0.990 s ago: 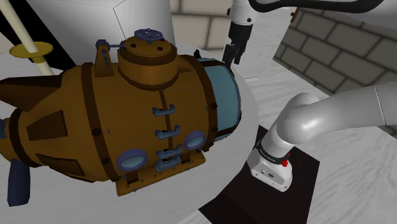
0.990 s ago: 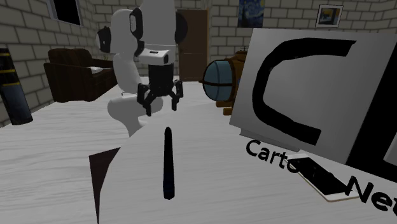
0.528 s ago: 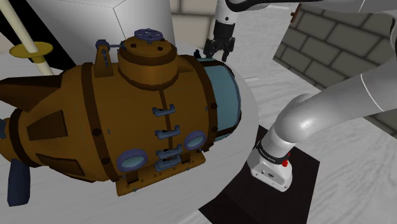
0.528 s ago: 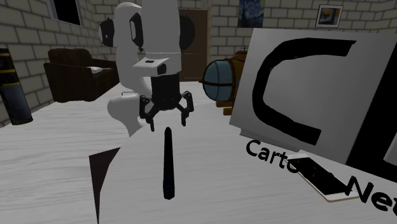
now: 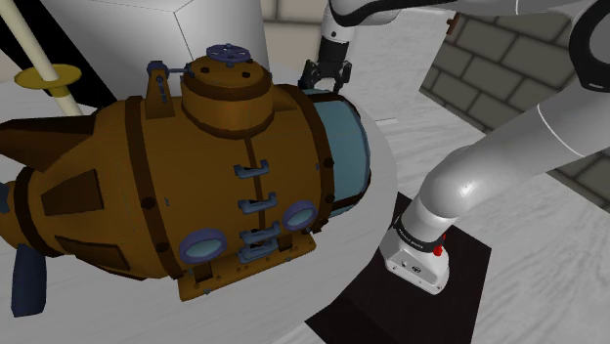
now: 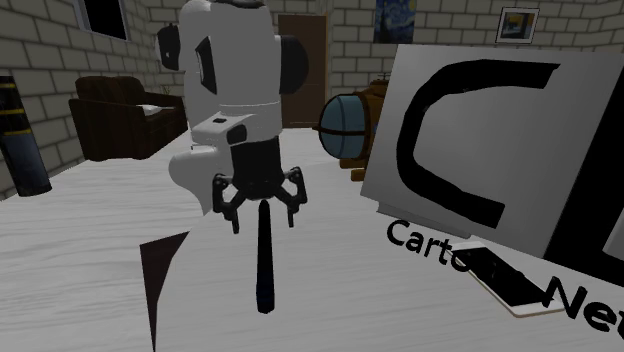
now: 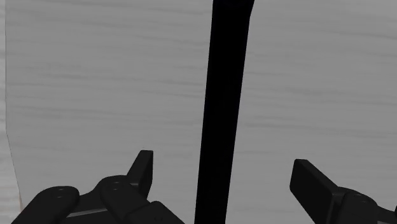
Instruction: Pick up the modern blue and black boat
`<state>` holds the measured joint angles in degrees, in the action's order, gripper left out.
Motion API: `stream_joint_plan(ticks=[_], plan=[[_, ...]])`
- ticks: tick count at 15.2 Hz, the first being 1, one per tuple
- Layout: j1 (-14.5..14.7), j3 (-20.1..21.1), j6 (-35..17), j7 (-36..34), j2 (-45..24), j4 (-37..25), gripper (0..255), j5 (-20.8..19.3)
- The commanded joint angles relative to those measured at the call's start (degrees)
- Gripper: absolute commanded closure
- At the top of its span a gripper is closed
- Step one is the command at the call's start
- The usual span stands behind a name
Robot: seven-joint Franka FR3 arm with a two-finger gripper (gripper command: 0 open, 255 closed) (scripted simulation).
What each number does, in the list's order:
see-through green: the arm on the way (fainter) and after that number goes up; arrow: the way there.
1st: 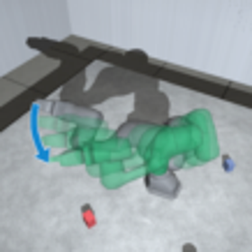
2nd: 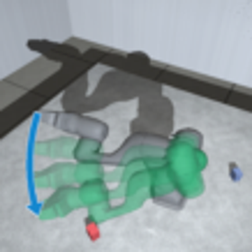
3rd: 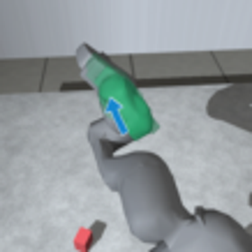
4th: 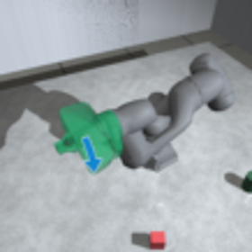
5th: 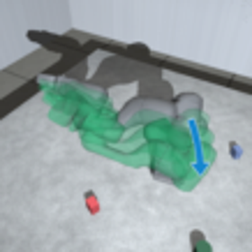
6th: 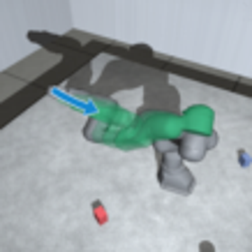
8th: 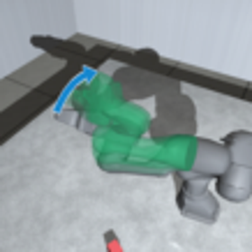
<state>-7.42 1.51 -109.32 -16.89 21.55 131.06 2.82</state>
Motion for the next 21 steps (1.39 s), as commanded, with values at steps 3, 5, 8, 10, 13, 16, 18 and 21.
stream_joint_plan(ticks=[3, 5, 8, 10, 13, 16, 18, 21], plan=[[0.0, 0.0, -3.7, 0.1, -0.7, 3.0, 0, 0.1], [0.0, 0.0, -3.7, 0.1, -0.7, 3.0, 0, 0.1], [0.0, 0.0, -3.8, 0.1, -0.7, 3.0, 255, 0.1], [0.0, 0.0, -3.8, 0.1, -0.7, 3.0, 255, 0.1], [0.0, 0.0, -3.8, 0.1, -0.7, 3.0, 255, 0.1], [0.0, 0.0, -2.9, 0.0, -0.5, 2.4, 255, 0.1], [0.0, 0.0, -1.3, 0.0, -0.2, 1.1, 255, 0.0], [0.0, 0.0, 1.0, -0.1, 0.2, -0.9, 255, 0.0]])
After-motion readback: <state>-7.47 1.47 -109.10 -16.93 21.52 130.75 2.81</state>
